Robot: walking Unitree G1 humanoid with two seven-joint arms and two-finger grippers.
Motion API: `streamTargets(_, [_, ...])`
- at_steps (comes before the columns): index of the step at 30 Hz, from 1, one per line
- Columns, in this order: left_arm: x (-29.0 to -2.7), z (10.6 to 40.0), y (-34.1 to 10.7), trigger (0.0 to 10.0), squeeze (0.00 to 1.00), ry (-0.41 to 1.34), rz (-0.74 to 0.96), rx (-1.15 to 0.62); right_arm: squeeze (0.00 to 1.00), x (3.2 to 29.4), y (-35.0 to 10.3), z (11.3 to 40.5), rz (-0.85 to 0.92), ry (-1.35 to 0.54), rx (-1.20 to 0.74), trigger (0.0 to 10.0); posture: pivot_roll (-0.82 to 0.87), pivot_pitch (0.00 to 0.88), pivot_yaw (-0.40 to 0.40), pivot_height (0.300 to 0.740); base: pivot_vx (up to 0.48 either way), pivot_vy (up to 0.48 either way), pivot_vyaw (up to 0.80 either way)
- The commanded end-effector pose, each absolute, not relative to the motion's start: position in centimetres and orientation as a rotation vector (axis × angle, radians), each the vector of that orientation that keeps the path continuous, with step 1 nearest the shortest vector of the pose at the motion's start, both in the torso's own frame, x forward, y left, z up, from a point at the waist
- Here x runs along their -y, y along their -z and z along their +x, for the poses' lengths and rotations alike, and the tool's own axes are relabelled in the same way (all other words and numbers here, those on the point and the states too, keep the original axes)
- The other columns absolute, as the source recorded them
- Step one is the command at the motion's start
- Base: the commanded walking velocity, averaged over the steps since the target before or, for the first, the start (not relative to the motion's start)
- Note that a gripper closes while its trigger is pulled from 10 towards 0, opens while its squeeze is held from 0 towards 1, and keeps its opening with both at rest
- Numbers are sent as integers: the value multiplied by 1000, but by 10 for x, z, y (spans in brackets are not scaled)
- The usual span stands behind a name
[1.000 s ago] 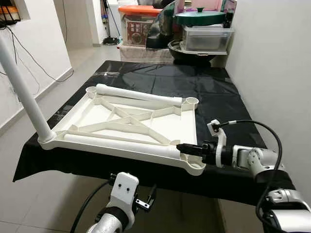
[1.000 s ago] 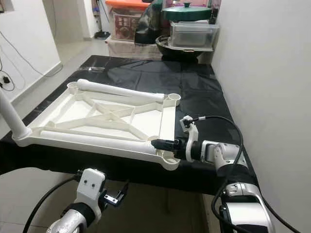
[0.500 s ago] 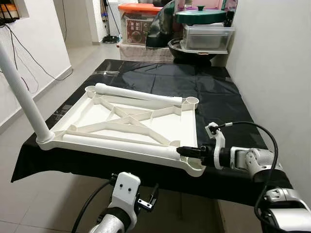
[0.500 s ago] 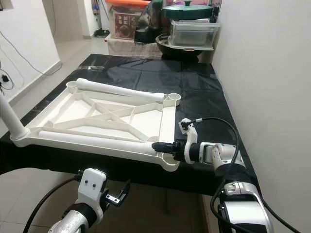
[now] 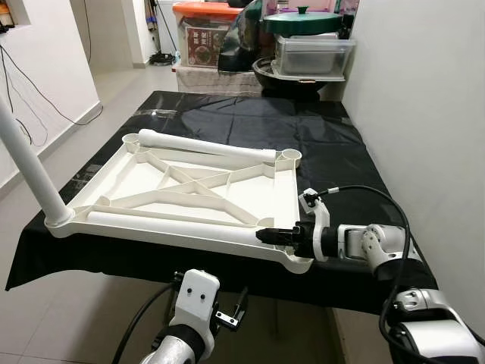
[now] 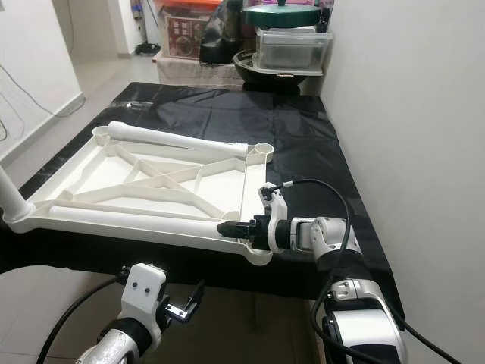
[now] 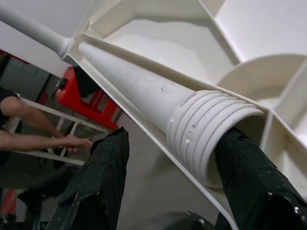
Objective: Building children table
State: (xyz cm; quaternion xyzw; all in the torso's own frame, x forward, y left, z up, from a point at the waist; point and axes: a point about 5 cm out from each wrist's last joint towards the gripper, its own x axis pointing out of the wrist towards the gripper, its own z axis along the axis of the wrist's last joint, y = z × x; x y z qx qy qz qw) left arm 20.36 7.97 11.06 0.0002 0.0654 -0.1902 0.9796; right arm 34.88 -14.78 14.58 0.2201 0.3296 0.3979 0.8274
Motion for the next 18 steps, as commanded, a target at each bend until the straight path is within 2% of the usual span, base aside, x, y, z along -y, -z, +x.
streamTargets(1, [-79, 202, -112, 10000, 0, 380, -8, -137, 0, 134, -160, 353, 508, -895, -645, 10000, 26, 66, -76, 740, 0, 0, 0])
streamTargets(4, [-78, 201, -112, 10000, 0, 380, -11, -138, 0, 125, -164, 354, 541, -924, -626, 10000, 26, 67, -79, 740, 0, 0, 0])
streamTargets(5, [-77, 201, -112, 10000, 0, 378, -15, -138, 0, 112, -173, 355, 619, -978, -575, 10000, 26, 66, -85, 740, 0, 0, 0])
streamTargets(15, [-76, 201, -112, 10000, 0, 374, -18, -138, 0, 103, -181, 353, 640, -1031, -544, 10000, 26, 60, -89, 740, 0, 0, 0])
streamTargets(16, [-76, 201, -112, 10000, 0, 373, -18, -138, 0, 102, -181, 352, 617, -1046, -534, 0, 27, 57, -92, 740, 0, 0, 0])
streamTargets(18, [-76, 202, -111, 10000, 0, 373, -17, -138, 0, 104, -182, 350, 606, -1063, -515, 0, 27, 45, -91, 740, 0, 0, 0])
